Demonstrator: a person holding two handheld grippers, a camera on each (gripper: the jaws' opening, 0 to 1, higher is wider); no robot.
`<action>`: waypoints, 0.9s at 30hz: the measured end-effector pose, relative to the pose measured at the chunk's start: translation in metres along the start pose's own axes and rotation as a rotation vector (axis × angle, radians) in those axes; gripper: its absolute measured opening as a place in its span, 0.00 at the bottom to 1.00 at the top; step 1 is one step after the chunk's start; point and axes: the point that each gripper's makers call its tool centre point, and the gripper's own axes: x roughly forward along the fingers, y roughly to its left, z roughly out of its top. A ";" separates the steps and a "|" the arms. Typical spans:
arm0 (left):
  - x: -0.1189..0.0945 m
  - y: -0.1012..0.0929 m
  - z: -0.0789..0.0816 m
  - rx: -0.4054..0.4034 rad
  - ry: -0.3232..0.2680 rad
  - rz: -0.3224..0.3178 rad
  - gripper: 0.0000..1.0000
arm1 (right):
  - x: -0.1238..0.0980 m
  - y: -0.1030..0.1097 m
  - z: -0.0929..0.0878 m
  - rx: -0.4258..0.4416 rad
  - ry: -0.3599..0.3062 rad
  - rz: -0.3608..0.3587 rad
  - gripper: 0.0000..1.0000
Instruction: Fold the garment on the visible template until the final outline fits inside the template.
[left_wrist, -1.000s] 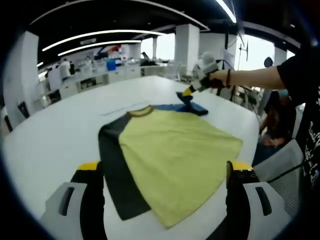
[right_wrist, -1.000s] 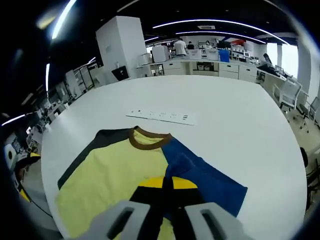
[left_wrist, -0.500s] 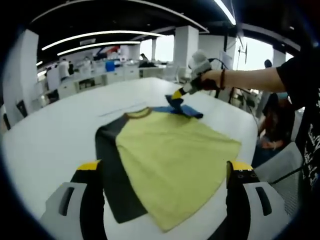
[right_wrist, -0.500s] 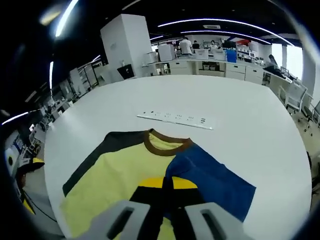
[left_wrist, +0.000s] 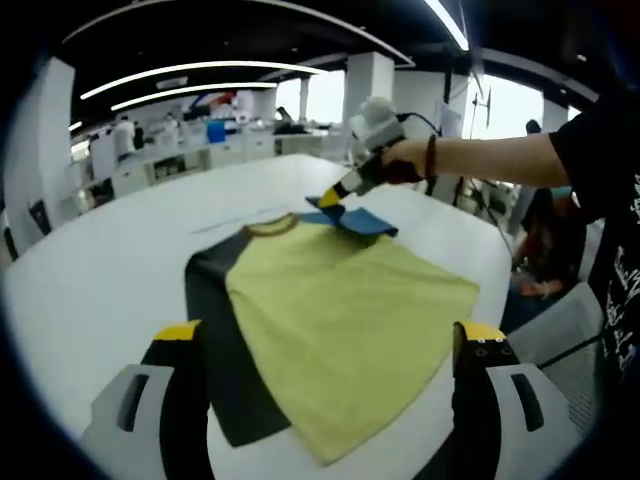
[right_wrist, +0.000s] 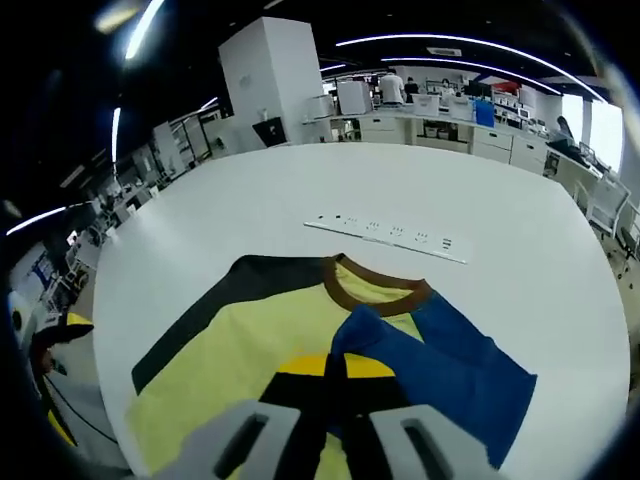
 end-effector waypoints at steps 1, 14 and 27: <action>0.000 0.002 -0.002 0.000 0.002 0.000 0.99 | 0.001 0.003 0.001 0.000 0.000 0.003 0.00; -0.005 0.002 -0.005 -0.004 0.013 0.004 0.99 | 0.013 0.035 0.007 -0.020 -0.001 0.050 0.00; -0.008 0.006 -0.010 -0.015 0.017 0.017 0.99 | 0.022 0.059 0.008 -0.081 0.012 0.056 0.00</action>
